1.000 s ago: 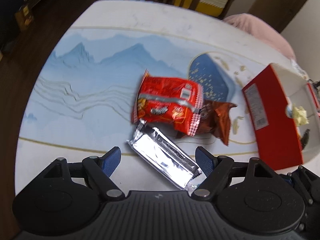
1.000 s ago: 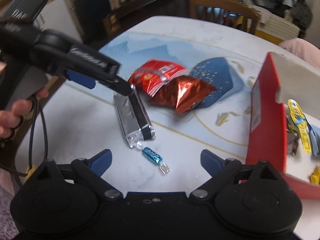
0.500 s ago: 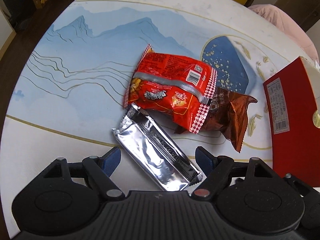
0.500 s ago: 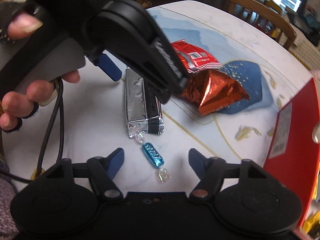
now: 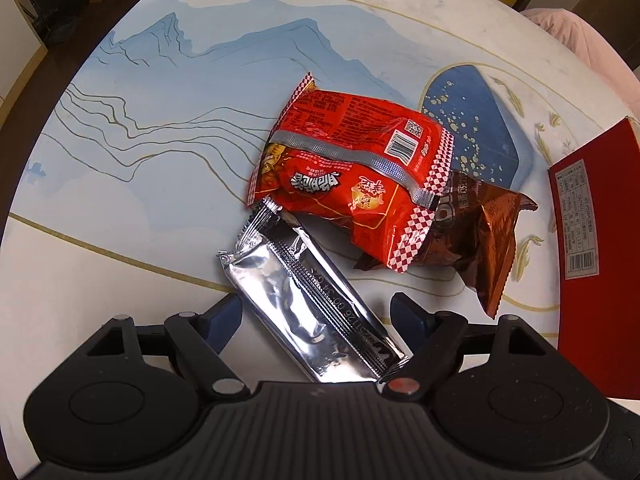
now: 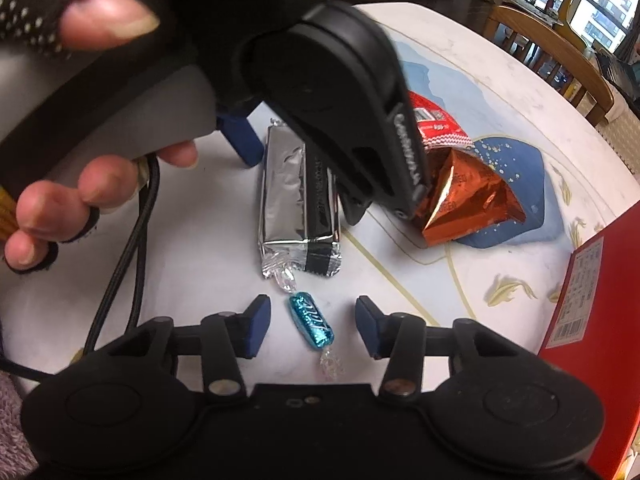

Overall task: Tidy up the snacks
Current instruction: 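Grasp the silver foil bar with the left gripper while the right grasps the blue candy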

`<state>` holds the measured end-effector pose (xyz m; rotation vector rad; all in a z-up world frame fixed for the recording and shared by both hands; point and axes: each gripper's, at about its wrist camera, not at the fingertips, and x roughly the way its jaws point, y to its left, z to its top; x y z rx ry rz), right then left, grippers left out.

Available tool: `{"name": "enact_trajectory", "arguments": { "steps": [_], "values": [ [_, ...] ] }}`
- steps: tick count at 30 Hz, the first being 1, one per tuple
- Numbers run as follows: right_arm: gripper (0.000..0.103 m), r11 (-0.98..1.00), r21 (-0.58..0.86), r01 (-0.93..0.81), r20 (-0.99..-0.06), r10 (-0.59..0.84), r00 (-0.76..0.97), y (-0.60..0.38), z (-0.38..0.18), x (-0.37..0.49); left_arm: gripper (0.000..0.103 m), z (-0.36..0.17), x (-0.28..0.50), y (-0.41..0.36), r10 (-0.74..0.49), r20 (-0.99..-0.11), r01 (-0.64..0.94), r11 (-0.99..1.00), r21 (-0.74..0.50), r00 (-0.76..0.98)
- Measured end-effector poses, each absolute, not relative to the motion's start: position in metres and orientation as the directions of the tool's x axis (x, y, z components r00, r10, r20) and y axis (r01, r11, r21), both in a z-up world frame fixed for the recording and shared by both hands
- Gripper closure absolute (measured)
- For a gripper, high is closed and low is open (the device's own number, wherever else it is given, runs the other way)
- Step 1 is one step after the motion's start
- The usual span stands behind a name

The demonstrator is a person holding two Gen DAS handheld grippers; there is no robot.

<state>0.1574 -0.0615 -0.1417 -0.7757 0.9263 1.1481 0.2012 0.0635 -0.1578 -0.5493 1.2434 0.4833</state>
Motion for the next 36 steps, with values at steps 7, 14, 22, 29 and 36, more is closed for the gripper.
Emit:
{"name": "enact_trajectory", "arguments": {
  "steps": [7,14,22,29,36],
  "values": [
    [0.070,0.251,-0.044,-0.967,-0.899,0.412,0.148,-0.062,-0.140,0.147,0.027,-0.158,0.196,0.062,0.069,-0.964,-0.603,0.790,-0.105,0.258],
    [0.082,0.379,-0.039,-0.925,-0.891,0.406,0.204,-0.070,-0.139,0.148,0.046,-0.157,0.176,0.071,0.052,-0.956,-0.594,0.793,-0.135,0.287],
    [0.087,0.599,0.032,-0.800,-0.882,0.394,0.259,-0.094,-0.138,0.164,0.053,-0.157,0.148,0.081,0.006,-0.948,-0.591,0.783,-0.193,0.317],
    [0.089,0.732,0.118,-0.671,-0.874,0.398,0.280,-0.128,-0.140,0.174,0.057,-0.149,0.123,0.096,-0.029,-0.929,-0.595,0.761,-0.260,0.370],
    [0.091,0.790,0.154,-0.593,-0.856,0.406,0.319,-0.152,-0.130,0.169,0.059,-0.137,0.111,0.097,-0.025,-0.915,-0.564,0.781,-0.269,0.402]
  ]
}}
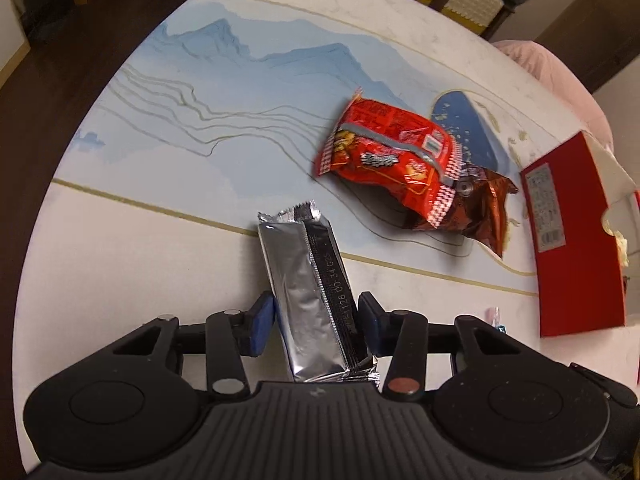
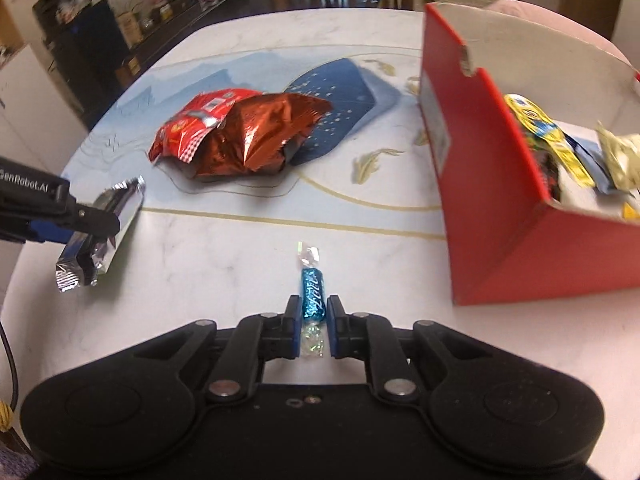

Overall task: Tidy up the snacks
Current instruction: 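Grasp the silver foil bar with the left gripper while the right grasps the blue candy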

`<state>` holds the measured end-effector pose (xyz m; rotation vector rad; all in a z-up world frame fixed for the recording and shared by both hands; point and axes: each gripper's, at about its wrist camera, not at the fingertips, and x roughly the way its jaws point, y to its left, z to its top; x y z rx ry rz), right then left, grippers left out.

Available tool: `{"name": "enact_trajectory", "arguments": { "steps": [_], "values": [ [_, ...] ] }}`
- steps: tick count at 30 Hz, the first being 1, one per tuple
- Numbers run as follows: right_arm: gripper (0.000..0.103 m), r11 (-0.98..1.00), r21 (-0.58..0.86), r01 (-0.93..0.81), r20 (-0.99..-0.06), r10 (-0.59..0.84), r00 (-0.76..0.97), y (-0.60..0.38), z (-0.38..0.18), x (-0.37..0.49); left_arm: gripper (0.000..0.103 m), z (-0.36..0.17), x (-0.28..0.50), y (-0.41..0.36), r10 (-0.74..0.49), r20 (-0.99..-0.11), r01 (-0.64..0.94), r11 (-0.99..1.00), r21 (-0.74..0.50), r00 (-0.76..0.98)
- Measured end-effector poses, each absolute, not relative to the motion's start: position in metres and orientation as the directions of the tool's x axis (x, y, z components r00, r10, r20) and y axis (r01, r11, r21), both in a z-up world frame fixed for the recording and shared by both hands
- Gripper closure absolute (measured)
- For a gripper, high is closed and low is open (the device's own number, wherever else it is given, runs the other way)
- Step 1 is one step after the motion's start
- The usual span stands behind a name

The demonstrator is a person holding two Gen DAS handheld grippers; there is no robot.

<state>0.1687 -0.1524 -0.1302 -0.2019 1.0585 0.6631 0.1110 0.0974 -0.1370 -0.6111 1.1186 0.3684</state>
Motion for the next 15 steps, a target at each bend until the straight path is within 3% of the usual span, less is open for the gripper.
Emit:
{"name": "enact_trajectory", "arguments": {
  "steps": [15],
  "values": [
    [0.091,0.809,0.190,-0.557,-0.809,0.450,0.377,-0.173,-0.090,0.160,0.063,-0.111,0.109,0.079,-0.068,-0.881,-0.465,0.829,-0.311,0.468]
  ]
}}
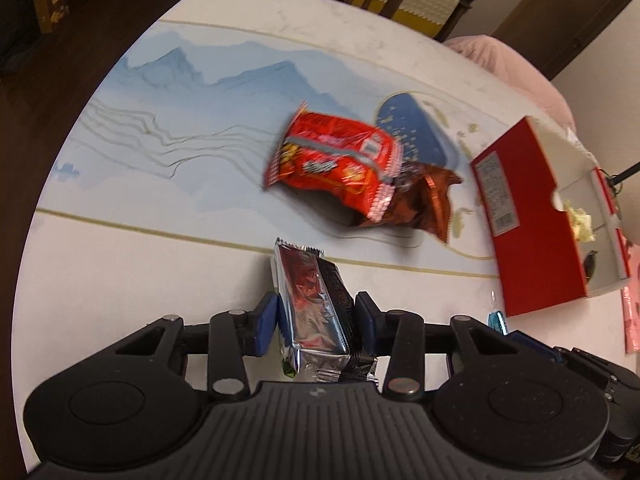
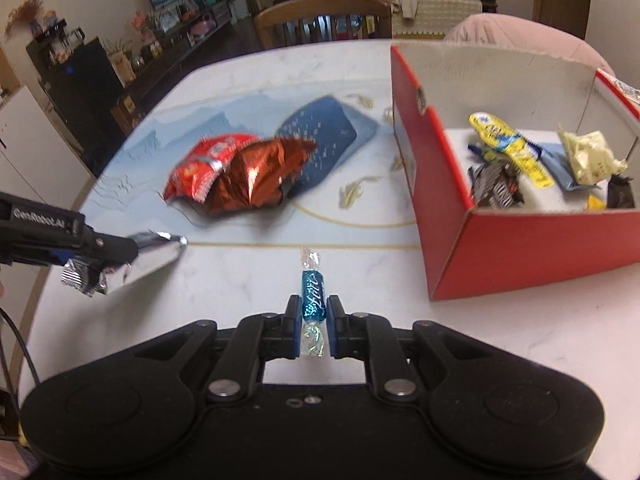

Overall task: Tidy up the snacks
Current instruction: 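Grasp the silver foil bar with the left gripper while the right grasps the blue candy, then carry the foil bar and blue candy over the red box with both tools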

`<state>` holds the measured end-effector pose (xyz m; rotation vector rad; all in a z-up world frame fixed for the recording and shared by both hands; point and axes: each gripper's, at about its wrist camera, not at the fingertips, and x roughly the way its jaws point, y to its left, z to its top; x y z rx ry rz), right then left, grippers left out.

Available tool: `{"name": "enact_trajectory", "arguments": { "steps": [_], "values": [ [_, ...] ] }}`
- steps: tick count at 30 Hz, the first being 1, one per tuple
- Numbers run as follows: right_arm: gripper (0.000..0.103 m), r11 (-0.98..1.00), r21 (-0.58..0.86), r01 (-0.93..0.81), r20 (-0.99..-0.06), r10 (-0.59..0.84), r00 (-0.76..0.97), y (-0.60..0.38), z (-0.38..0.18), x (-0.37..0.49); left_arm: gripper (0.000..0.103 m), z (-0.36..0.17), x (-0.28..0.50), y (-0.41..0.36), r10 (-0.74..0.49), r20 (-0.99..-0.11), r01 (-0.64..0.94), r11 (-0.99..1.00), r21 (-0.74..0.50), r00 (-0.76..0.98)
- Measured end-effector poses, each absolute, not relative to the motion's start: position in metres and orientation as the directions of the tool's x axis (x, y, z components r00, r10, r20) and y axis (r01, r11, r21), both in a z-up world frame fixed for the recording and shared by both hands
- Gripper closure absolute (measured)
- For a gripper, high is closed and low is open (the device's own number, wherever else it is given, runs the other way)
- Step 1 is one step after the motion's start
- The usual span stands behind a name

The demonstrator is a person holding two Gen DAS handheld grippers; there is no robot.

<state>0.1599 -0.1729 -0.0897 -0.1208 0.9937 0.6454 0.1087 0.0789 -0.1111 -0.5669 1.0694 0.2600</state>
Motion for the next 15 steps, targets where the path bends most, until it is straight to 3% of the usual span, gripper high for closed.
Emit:
{"name": "enact_trajectory", "arguments": {
  "steps": [15],
  "values": [
    [0.091,0.830,0.198,-0.522,-0.731,0.480,0.486,-0.215,-0.023,0.189,0.065,-0.056,0.132,0.040,-0.141,-0.826,-0.350,0.857,-0.378,0.547]
  ]
}}
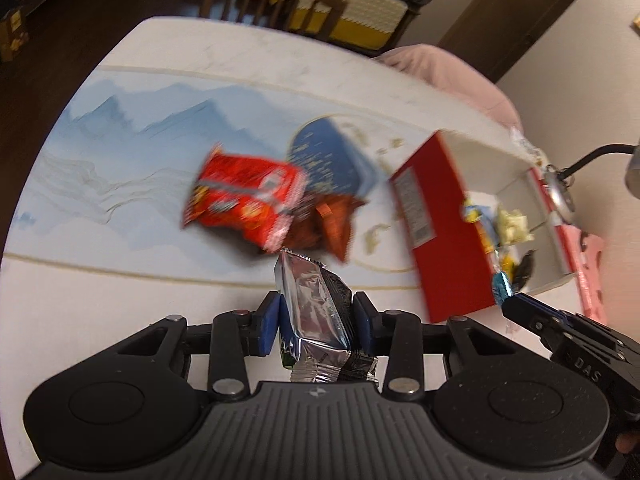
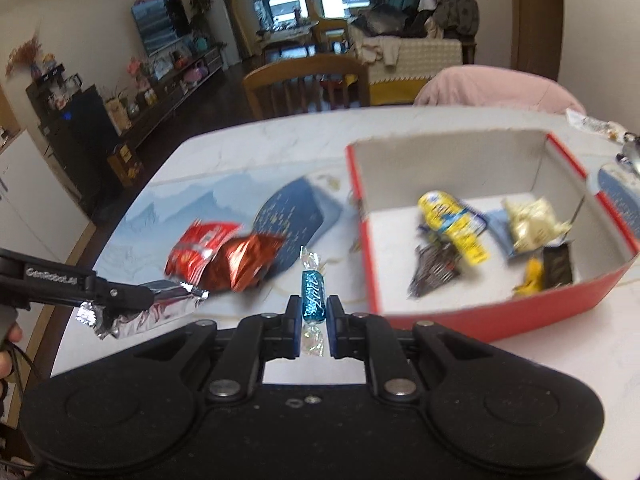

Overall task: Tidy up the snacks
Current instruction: 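Carry the foil bar and blue candy over the red box with both tools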

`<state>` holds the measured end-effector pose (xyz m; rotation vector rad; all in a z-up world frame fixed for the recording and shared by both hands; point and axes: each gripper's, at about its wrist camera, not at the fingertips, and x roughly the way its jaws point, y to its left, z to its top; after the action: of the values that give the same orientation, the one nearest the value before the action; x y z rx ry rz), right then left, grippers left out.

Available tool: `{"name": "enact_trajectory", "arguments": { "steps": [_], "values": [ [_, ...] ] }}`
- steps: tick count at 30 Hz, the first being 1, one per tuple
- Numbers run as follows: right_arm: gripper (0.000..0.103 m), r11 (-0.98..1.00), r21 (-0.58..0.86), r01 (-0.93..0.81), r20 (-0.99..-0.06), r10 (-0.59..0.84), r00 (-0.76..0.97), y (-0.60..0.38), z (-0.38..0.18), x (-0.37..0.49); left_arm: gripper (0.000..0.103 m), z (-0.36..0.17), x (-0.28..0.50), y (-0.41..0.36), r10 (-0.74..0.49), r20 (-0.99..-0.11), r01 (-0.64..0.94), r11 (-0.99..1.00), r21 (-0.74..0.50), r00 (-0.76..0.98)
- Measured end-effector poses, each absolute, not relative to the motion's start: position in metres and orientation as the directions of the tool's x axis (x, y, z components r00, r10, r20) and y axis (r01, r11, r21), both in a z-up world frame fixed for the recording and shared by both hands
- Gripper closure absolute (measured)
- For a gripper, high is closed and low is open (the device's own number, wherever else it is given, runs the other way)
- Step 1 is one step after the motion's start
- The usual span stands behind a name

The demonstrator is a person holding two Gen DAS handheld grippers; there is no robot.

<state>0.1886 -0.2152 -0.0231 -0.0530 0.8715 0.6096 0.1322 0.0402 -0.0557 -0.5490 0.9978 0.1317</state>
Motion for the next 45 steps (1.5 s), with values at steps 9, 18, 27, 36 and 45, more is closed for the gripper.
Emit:
{"name": "enact_trajectory", "arguments": {
  "steps": [9,18,27,36,45],
  "values": [
    [0.091,0.855,0.168,-0.491,-0.690,0.458,0.560,-0.254,0.019,0.238,0.065,0.006,0.191,-0.009,-0.179,-0.762,-0.215,0.897,-0.386,0.622],
    [0.091,0.878,0.120,-0.463,-0.695,0.408,0.593,-0.294,0.024,0.304,0.065,0.027,0.278,-0.078,-0.192,-0.752,-0.119,0.933,-0.338,0.631],
    [0.091,0.901,0.113,-0.419,-0.790,0.338,0.512,-0.317,-0.014,0.374,0.065,0.000,0.356,-0.127,-0.182,-0.796,-0.111,0.948,-0.297,0.578],
    [0.091,0.894,0.115,-0.433,-0.850,0.314,0.423,-0.315,-0.053,0.416,0.065,-0.040,0.406,-0.144,-0.156,-0.839,-0.123,0.959,-0.254,0.521],
    [0.091,0.876,0.136,-0.463,-0.880,0.322,0.350,-0.307,-0.074,0.419,0.065,-0.079,0.421,-0.163,-0.138,-0.892,-0.074,0.980,-0.187,0.431]
  ]
}}
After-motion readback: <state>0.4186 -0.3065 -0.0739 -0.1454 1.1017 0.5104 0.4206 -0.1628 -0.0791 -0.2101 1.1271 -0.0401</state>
